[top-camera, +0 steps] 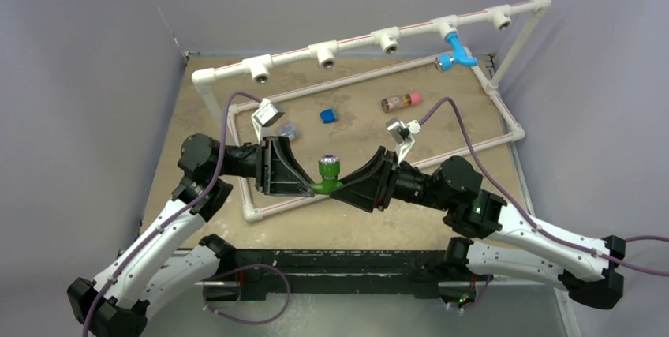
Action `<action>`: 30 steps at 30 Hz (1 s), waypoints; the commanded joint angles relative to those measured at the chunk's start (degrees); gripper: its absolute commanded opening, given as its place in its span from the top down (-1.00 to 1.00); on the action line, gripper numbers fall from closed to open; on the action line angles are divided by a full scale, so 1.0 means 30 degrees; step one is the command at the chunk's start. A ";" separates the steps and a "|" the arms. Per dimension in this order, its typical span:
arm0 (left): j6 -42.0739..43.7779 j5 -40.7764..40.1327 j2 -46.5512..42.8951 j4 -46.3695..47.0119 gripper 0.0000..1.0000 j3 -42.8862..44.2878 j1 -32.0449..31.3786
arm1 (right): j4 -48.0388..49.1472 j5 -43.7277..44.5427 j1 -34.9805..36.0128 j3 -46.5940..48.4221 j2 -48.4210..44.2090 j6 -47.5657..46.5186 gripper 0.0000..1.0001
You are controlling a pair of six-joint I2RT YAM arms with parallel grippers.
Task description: Install the water faucets
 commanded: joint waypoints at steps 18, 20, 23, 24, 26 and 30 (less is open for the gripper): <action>0.3336 -0.1123 0.0179 -0.4540 -0.17 0.2015 -0.0026 | -0.0717 0.2222 0.0066 0.0268 -0.1023 -0.0947 1.00; 0.4644 -0.1519 0.0275 -0.6367 -0.24 0.2810 -0.0029 | -0.1285 0.2678 0.0067 0.0692 -0.1177 -0.1282 1.00; 0.7564 -0.3013 0.0869 -1.1306 -0.32 0.5282 -0.0034 | -0.2721 0.3459 0.0067 0.1723 -0.1235 -0.1939 1.00; 0.8485 -0.3536 0.1129 -1.2476 -0.33 0.6051 -0.0024 | -0.3064 0.3721 0.0067 0.2146 -0.1225 -0.2190 1.00; 1.0344 -0.4729 0.1705 -1.4839 -0.36 0.7713 -0.0050 | -0.4087 0.4627 0.0060 0.3035 -0.1185 -0.2656 1.00; 1.3620 -0.8138 0.3132 -1.8664 -0.39 1.1083 -0.0039 | -0.6393 0.6381 0.0067 0.5268 -0.0868 -0.3846 1.00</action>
